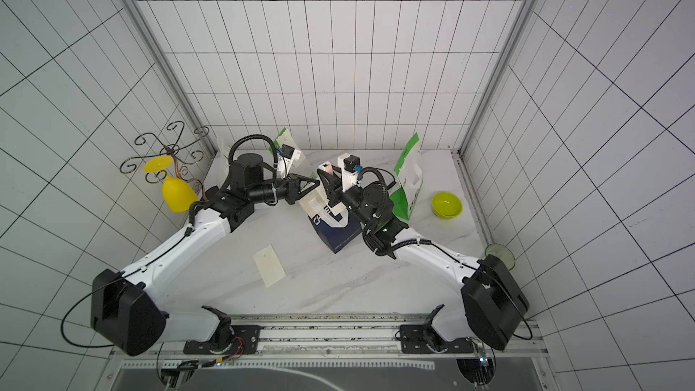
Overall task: Staple the receipts to the bags
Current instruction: Place the stapler in the takeout bag.
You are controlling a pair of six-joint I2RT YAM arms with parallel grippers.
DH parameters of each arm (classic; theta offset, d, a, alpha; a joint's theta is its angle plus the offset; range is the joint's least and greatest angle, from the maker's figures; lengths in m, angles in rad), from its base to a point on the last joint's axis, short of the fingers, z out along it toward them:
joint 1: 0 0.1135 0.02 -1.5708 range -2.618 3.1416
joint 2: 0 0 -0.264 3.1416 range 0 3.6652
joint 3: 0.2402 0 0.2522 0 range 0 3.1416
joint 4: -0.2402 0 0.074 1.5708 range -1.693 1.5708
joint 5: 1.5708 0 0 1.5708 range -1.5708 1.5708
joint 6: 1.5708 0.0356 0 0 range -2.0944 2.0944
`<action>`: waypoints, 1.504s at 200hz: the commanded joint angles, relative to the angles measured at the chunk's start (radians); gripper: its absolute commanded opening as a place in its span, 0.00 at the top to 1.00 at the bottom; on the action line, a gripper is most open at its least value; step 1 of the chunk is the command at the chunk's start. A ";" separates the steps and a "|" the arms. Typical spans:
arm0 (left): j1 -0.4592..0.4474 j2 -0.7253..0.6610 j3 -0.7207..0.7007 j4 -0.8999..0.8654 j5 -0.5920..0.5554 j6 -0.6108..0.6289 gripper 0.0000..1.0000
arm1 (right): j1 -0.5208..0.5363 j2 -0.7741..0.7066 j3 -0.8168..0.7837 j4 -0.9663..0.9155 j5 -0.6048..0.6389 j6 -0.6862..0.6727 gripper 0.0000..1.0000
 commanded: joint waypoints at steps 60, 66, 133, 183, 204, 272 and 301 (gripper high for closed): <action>-0.003 -0.001 0.009 0.015 0.007 0.023 1.00 | -0.004 -0.045 0.119 0.026 0.008 -0.025 1.00; -0.002 -0.001 0.010 0.013 -0.001 0.023 1.00 | -0.005 -0.053 0.115 0.026 0.008 -0.025 1.00; 0.001 -0.011 0.019 -0.002 -0.010 0.038 1.00 | -0.007 -0.031 0.178 -0.053 -0.008 -0.034 1.00; -0.002 -0.018 0.017 -0.002 -0.009 0.043 1.00 | -0.008 0.043 0.242 -0.102 -0.005 -0.039 1.00; -0.001 -0.019 0.018 -0.002 -0.009 0.044 1.00 | -0.007 0.051 0.243 -0.120 0.004 -0.037 1.00; 0.002 -0.017 0.023 -0.001 -0.021 0.043 1.00 | 0.006 0.044 0.230 -0.160 0.042 -0.067 1.00; 0.004 -0.023 0.023 0.002 -0.024 0.043 1.00 | 0.009 0.038 0.221 -0.179 0.074 -0.080 1.00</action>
